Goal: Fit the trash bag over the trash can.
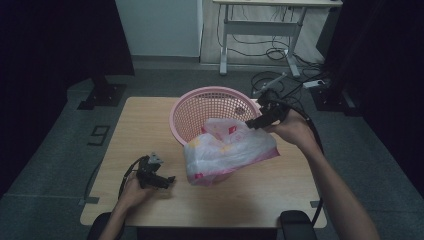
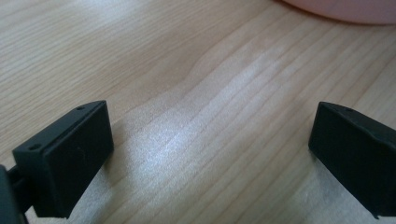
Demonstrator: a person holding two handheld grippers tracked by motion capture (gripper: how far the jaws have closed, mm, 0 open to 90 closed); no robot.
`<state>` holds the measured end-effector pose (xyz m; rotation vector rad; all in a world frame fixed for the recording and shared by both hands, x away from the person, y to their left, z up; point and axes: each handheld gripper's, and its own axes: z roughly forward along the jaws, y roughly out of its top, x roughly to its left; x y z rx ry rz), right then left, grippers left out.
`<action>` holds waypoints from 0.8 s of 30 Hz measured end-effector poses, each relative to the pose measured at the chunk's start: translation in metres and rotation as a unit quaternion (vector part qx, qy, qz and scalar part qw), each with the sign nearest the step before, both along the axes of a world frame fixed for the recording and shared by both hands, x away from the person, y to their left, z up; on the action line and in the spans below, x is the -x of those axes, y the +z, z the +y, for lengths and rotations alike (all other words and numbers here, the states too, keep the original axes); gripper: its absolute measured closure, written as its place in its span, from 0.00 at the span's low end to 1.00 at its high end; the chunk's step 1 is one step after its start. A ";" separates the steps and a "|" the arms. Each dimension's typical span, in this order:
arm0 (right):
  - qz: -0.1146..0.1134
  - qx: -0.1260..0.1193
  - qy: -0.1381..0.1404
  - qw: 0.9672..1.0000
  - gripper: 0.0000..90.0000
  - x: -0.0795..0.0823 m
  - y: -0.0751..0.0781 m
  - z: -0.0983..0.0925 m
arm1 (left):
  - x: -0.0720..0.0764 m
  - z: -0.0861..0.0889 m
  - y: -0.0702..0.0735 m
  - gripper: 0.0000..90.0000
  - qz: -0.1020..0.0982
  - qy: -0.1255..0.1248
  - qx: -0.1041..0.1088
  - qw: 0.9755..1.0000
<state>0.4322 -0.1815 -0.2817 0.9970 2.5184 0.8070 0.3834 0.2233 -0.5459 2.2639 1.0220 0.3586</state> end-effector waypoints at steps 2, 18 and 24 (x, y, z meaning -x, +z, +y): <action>0.001 -0.018 -0.006 1.000 0.29 -0.011 0.003 -0.007 | 0.000 0.001 0.001 0.00 0.005 -0.003 -0.001 1.000; 0.016 -0.021 -0.045 0.999 0.23 -0.018 -0.013 -0.020 | -0.002 0.019 0.021 0.00 0.040 -0.032 0.032 0.998; 0.010 -0.041 -0.003 0.999 0.23 0.020 -0.014 -0.012 | 0.000 0.026 0.056 0.00 0.042 -0.057 0.043 0.997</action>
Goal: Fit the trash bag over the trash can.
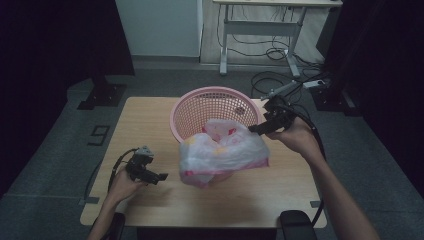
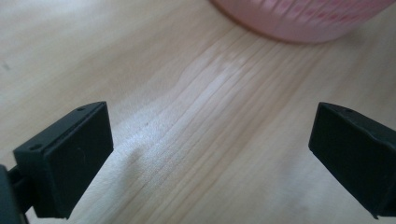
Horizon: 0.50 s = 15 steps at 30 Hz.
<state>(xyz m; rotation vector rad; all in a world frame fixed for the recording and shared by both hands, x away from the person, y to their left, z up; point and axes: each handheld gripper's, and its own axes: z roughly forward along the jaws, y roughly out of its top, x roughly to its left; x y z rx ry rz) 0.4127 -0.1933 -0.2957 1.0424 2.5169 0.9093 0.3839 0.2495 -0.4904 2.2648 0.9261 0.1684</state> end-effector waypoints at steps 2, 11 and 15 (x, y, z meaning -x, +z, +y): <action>-0.013 0.001 0.011 1.000 0.24 0.005 0.005 0.002 | 0.001 0.002 0.015 0.00 -0.006 -0.009 -0.002 1.000; -0.034 -0.012 0.010 0.999 0.26 -0.012 0.018 -0.009 | 0.006 0.009 0.090 0.02 -0.042 -0.033 0.001 0.999; -0.034 -0.028 0.027 0.999 0.27 -0.010 0.020 -0.007 | 0.012 0.002 0.122 0.03 -0.061 -0.056 -0.005 0.997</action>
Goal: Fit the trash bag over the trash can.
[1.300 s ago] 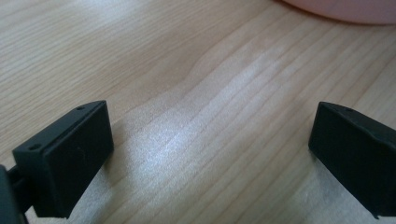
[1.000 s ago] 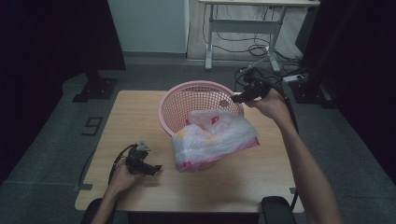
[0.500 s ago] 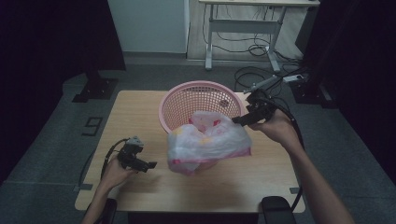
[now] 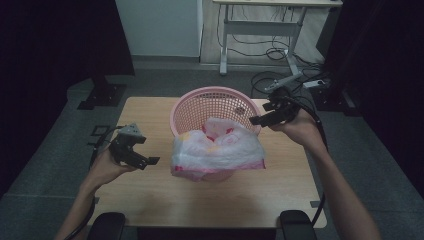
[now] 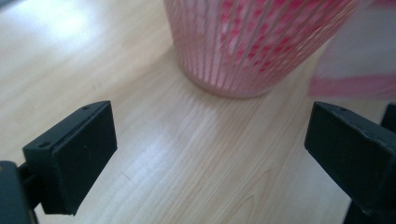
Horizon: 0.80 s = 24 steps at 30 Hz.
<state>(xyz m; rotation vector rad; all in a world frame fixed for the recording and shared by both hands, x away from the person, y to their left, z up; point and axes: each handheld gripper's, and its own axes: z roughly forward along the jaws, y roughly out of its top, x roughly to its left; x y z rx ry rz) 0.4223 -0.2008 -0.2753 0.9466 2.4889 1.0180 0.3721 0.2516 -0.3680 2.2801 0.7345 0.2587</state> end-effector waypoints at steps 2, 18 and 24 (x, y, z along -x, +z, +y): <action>-0.001 -0.011 0.011 1.000 0.27 0.003 0.002 0.002 | 0.002 -0.005 0.016 0.03 -0.008 -0.010 -0.004 1.000; 0.006 -0.030 0.096 0.995 0.30 0.029 0.006 0.036 | 0.016 -0.067 0.094 0.12 -0.038 -0.118 -0.019 0.992; 0.019 -0.025 0.148 0.989 0.31 0.039 0.000 0.062 | 0.021 -0.096 0.095 0.25 -0.037 -0.179 -0.007 0.983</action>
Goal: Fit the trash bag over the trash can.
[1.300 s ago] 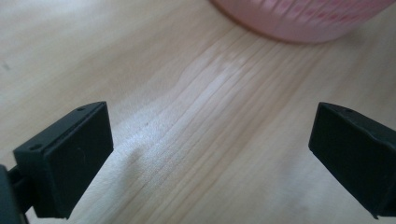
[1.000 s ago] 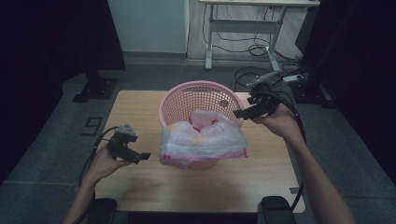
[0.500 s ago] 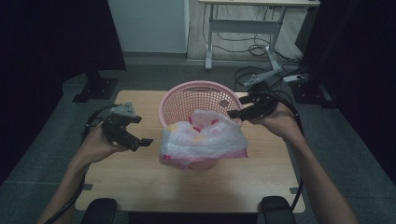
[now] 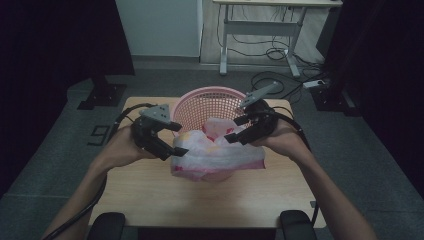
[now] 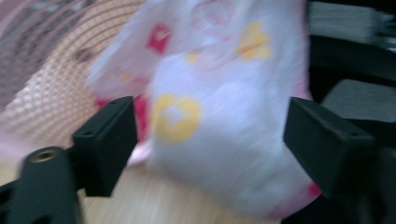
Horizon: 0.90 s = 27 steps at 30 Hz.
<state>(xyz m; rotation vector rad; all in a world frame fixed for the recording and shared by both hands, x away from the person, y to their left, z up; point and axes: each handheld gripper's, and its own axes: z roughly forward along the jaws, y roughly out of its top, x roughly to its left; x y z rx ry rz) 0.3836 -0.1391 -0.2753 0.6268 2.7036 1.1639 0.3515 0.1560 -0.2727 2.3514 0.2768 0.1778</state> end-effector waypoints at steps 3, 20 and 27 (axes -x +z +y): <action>0.013 -0.002 0.028 1.000 0.33 0.005 -0.003 0.013 | -0.001 -0.011 -0.004 0.37 -0.007 -0.010 -0.018 1.000; 0.045 0.000 0.066 0.997 0.96 0.002 0.001 0.043 | -0.022 -0.015 0.005 0.72 -0.021 0.024 0.024 0.999; 0.020 0.006 0.014 1.000 0.98 -0.026 0.008 0.037 | -0.029 -0.006 -0.002 0.55 0.008 0.023 0.035 0.999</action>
